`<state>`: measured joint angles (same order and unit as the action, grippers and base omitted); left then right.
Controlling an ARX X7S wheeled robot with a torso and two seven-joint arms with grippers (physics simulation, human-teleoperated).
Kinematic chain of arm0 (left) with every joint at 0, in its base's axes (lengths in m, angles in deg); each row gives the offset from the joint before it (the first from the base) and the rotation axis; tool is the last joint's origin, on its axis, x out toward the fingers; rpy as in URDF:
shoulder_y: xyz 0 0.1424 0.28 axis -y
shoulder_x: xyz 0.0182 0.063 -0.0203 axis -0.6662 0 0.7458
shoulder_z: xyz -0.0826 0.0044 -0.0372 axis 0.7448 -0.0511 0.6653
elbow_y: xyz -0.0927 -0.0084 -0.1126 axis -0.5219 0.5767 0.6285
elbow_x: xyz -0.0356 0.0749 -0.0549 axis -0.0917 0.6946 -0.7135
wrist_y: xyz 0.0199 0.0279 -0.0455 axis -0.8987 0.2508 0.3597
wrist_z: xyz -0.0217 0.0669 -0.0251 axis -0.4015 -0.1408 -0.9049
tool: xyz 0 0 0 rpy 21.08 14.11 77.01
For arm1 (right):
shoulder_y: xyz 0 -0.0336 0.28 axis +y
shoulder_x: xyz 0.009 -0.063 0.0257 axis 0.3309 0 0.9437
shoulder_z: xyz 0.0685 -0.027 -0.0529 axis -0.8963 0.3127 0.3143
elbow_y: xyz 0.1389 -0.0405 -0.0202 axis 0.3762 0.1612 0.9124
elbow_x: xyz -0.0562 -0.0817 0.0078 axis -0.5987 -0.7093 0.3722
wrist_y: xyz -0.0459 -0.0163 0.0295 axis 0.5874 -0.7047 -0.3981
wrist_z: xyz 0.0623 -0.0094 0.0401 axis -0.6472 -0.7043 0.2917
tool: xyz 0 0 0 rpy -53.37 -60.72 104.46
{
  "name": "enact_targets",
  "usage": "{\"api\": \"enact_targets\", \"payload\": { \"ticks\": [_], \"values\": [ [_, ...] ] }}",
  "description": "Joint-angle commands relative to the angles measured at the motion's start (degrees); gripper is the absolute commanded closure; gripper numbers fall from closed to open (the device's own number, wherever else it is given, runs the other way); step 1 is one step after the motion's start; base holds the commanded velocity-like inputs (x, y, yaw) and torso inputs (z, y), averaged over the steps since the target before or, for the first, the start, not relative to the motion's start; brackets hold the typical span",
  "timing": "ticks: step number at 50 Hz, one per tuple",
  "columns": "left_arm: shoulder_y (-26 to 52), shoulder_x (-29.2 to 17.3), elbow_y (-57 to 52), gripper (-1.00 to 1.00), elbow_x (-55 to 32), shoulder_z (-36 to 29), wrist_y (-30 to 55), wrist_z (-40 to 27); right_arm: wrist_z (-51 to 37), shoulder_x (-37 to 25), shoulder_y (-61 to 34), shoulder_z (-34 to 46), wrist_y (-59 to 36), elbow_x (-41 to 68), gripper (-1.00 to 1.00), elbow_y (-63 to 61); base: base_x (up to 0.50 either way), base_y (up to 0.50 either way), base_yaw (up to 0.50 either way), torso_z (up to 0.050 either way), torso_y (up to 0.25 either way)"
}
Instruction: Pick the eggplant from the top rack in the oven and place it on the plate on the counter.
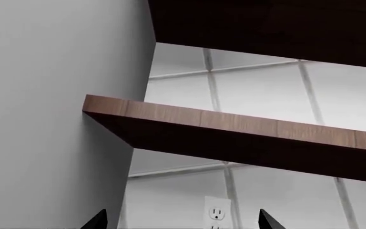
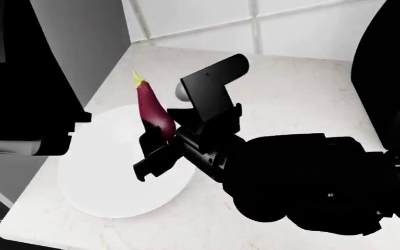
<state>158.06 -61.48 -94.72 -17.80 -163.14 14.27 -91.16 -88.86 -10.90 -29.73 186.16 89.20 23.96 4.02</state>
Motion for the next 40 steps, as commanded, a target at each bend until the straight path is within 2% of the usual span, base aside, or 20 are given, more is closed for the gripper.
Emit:
{"api": "enact_targets", "payload": {
  "ticks": [1, 16, 40],
  "values": [
    [-0.8, -0.1, 0.2, -1.00, 0.0, 0.6, -0.1, 0.4, 2.1, 2.5, -0.5, 1.2, -4.0, 0.4, 1.00, 2.7, 0.00, 0.00, 0.00, 0.000, 0.000],
    [-1.8, 0.0, 0.1, -1.00, 0.2, 1.4, 0.2, 0.3, 3.7, 4.2, -3.0, -0.3, -6.2, 3.1, 1.00, 3.2, 0.00, 0.00, 0.00, 0.000, 0.000],
    [-1.8, -0.3, 0.1, -1.00, -0.1, 1.8, 0.4, 0.5, 5.4, 5.0, 3.6, 0.5, -3.9, 1.6, 1.00, 4.4, 0.00, 0.00, 0.00, 0.000, 0.000]
  ]
}}
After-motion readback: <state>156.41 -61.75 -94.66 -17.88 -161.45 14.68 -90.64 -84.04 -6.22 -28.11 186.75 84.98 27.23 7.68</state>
